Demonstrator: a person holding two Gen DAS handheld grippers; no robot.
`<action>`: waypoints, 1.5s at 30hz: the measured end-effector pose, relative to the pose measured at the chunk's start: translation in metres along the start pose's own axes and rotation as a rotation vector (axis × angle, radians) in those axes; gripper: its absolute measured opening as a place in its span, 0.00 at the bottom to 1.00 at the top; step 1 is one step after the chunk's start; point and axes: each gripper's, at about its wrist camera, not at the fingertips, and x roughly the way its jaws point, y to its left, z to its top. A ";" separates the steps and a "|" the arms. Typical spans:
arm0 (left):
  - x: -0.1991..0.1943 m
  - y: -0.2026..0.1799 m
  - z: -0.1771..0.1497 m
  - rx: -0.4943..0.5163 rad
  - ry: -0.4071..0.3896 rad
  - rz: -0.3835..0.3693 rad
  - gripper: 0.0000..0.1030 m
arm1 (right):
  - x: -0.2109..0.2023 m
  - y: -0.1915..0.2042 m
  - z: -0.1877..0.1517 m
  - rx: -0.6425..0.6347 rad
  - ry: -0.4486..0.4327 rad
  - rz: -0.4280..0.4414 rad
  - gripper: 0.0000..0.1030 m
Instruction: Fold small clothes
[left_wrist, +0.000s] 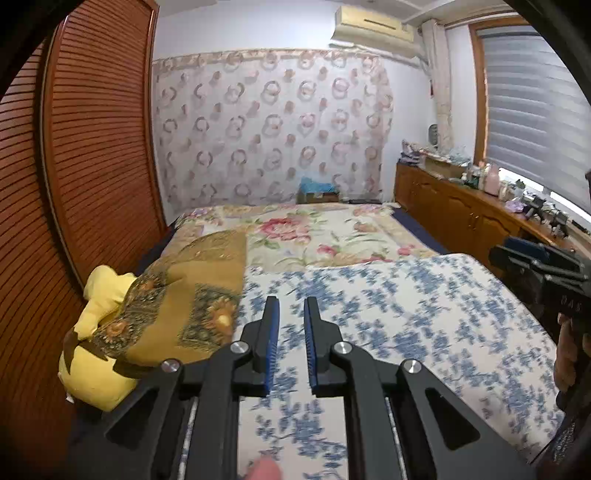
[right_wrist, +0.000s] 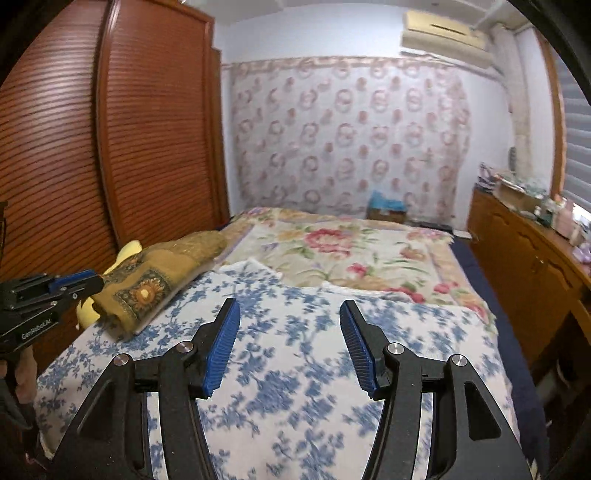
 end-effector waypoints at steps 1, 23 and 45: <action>-0.005 -0.005 0.002 0.003 -0.010 -0.003 0.10 | -0.007 -0.004 -0.002 0.005 -0.008 -0.008 0.56; -0.043 -0.031 0.017 -0.001 -0.070 0.009 0.11 | -0.072 -0.028 -0.012 0.079 -0.096 -0.079 0.56; -0.051 -0.023 0.026 -0.006 -0.085 0.023 0.11 | -0.071 -0.025 -0.013 0.079 -0.095 -0.084 0.56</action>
